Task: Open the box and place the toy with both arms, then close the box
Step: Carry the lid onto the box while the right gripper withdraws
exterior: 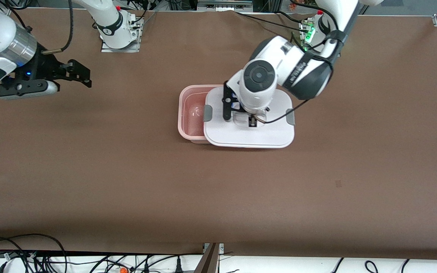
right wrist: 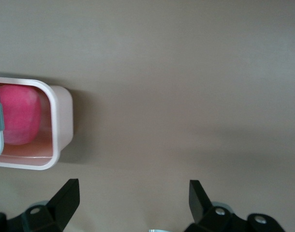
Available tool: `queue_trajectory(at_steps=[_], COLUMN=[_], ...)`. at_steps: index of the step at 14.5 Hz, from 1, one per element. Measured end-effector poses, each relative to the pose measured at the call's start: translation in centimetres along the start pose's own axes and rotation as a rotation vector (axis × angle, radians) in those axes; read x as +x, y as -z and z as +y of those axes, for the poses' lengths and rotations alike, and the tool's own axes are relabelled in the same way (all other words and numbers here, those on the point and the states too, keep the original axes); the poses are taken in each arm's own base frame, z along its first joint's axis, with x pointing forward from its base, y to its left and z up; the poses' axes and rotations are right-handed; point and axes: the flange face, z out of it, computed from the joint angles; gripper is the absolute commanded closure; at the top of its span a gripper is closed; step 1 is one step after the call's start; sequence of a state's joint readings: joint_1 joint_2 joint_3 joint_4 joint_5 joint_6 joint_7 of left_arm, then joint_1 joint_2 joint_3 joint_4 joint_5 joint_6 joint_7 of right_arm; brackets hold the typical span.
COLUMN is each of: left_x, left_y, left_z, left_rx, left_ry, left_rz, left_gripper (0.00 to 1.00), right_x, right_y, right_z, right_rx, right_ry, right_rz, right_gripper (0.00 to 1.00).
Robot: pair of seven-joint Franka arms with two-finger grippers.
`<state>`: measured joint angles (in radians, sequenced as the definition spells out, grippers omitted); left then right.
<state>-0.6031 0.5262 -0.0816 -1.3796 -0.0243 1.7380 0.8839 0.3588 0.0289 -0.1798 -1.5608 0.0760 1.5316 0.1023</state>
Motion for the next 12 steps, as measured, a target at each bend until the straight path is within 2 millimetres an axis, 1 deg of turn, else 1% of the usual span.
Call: queue_trajectory(at_steps=[3,5,8,12], left_x=[3.2,4.6,5.3,6.4], left_y=[-1.2,-2.1,-2.5,-3.0], left_z=[1.8,2.6,3.1,3.8], left_rx=[0.018,0.017,0.016,0.025], left_ry=[0.043,0.060,0.057,0.057], left_rz=[0.007,0.002,-0.003,0.003], left_gripper=[1.00,1.00,1.00,1.00], right_x=[0.2,0.3,0.6,0.6], right_y=[0.0,-0.1,-0.2,-0.1], right_z=[1.7,2.7,3.8,4.1], right_rx=[-0.003,-0.003,-0.003,-0.006], right_ry=[-0.016,-0.018,-0.036,-0.040], right_rz=[0.000,-0.002,-0.003,0.002], right_gripper=[0.00,0.00,0.00,0.00])
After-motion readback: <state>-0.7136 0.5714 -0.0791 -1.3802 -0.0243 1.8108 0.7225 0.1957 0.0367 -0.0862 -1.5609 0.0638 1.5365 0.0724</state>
